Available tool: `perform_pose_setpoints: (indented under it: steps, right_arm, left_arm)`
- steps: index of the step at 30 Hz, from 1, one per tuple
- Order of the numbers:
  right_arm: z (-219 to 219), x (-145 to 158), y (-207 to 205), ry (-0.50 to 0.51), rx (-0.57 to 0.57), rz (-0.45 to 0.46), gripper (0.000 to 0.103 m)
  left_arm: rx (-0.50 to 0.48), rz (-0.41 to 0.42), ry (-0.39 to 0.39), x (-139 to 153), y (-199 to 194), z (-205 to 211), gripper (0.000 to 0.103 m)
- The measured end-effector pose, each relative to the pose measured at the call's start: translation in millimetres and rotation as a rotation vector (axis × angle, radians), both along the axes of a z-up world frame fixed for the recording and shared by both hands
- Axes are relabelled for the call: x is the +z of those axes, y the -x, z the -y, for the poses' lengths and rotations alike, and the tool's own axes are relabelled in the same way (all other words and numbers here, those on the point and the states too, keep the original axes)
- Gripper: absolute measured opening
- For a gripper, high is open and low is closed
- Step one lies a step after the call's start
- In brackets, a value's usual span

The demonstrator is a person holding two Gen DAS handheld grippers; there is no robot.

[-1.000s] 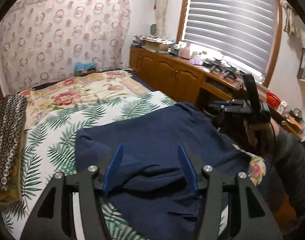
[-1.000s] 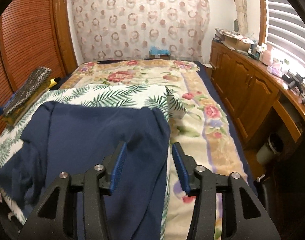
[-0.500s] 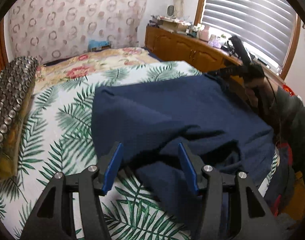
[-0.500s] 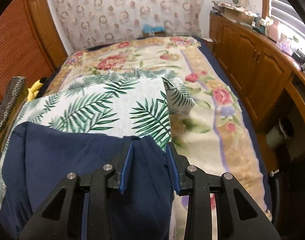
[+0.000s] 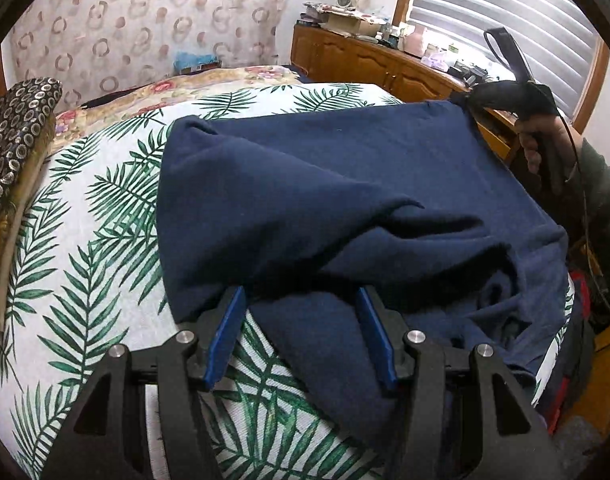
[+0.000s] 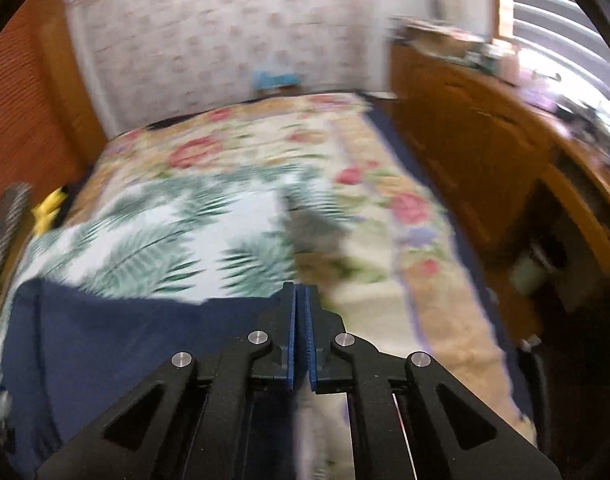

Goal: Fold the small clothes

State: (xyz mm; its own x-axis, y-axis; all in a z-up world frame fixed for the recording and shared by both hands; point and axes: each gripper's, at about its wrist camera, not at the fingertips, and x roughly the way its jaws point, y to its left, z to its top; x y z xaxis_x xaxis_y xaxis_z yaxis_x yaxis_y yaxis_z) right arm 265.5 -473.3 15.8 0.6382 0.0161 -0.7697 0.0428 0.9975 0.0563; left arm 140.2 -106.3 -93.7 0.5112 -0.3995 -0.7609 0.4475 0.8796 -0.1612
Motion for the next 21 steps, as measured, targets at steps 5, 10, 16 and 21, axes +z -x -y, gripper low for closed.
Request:
perform_pose_setpoints:
  steps: [5,10,16,21]
  right_arm:
    - [15,-8,1,0.002,-0.044,-0.027,0.002]
    - [-2,8,17,0.045,0.012,0.024,0.004]
    - [-53,37,51,0.058,0.175,0.103,0.025]
    - [-117,40,88,0.041,0.356,0.133,0.047]
  left_arm:
    - [0.007,0.009,0.005,2,1,-3,0.056]
    - [0.022,0.06,0.027,17,9,-14,0.056]
    - [0.06,0.114,0.045,34,25,-37,0.056]
    - [0.098,0.153,0.041,45,37,-58,0.056]
